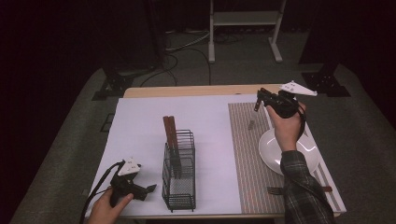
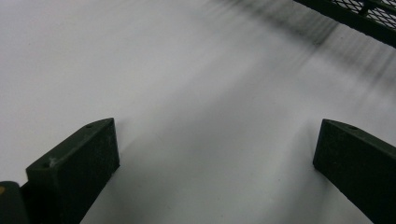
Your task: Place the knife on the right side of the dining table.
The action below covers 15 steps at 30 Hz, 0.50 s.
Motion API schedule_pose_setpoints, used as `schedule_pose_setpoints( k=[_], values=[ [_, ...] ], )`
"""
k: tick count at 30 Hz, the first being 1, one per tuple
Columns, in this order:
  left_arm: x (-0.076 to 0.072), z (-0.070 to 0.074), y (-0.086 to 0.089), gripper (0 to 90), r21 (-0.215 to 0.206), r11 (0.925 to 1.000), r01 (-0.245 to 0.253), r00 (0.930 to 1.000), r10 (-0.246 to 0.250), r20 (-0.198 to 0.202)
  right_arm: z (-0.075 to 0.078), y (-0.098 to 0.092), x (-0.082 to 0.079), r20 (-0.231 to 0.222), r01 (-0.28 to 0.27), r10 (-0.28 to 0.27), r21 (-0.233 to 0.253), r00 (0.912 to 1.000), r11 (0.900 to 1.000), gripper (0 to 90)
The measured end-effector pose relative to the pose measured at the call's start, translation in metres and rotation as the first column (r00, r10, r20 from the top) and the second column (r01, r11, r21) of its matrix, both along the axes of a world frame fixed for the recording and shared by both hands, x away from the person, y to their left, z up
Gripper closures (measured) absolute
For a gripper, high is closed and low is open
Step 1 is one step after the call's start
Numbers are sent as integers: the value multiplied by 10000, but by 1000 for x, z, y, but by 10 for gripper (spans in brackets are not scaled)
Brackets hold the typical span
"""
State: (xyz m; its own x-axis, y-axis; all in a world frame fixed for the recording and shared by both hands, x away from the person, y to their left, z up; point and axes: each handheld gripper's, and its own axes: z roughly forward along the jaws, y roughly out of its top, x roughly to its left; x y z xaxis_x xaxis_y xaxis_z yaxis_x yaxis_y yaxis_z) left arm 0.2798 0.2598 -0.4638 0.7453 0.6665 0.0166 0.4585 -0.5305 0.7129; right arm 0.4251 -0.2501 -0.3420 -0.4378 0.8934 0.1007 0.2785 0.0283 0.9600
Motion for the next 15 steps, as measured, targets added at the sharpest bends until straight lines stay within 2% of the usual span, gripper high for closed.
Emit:
schedule_pose_setpoints(
  k=[15],
  values=[
    [0,0,0,0,6,10000,1,10000,-1,7,-2,-21,-2,-116,600,-603,-251,9981,9979,732]
  ],
)
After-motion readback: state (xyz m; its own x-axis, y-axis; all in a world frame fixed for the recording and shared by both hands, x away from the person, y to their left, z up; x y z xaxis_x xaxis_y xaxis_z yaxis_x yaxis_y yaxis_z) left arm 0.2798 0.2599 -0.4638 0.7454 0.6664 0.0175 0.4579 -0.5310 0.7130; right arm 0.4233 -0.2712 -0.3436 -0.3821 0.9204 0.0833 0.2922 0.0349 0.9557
